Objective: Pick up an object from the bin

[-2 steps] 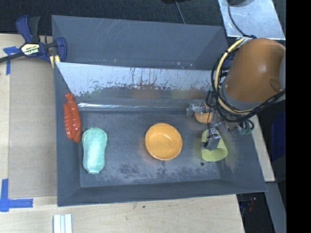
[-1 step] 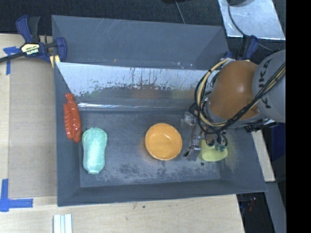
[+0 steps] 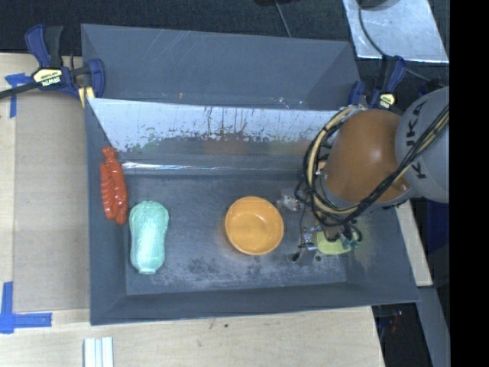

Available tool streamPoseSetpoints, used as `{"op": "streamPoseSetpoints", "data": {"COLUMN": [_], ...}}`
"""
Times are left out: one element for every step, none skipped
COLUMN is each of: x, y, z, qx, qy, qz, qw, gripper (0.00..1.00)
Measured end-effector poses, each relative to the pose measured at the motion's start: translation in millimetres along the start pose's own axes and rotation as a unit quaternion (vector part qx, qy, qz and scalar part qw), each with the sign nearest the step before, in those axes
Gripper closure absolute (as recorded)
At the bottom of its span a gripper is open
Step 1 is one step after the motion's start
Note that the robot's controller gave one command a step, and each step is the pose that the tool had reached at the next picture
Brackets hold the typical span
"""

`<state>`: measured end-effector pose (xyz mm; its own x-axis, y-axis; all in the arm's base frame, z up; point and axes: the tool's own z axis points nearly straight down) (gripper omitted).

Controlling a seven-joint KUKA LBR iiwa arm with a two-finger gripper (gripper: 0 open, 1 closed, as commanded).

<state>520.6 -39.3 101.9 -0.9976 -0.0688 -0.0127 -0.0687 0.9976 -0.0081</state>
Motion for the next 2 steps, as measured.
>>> {"op": "streamPoseSetpoints", "data": {"x": [-4.0, 4.1], "y": [9.2, 22.4], "z": [3.8, -80.5], "qx": [0.000, 0.001], "qy": [-0.0015, -0.0037], "qz": [-0.075, -0.067], "qw": [0.9972, 0.9977], "gripper": [0.00, 0.00]}}
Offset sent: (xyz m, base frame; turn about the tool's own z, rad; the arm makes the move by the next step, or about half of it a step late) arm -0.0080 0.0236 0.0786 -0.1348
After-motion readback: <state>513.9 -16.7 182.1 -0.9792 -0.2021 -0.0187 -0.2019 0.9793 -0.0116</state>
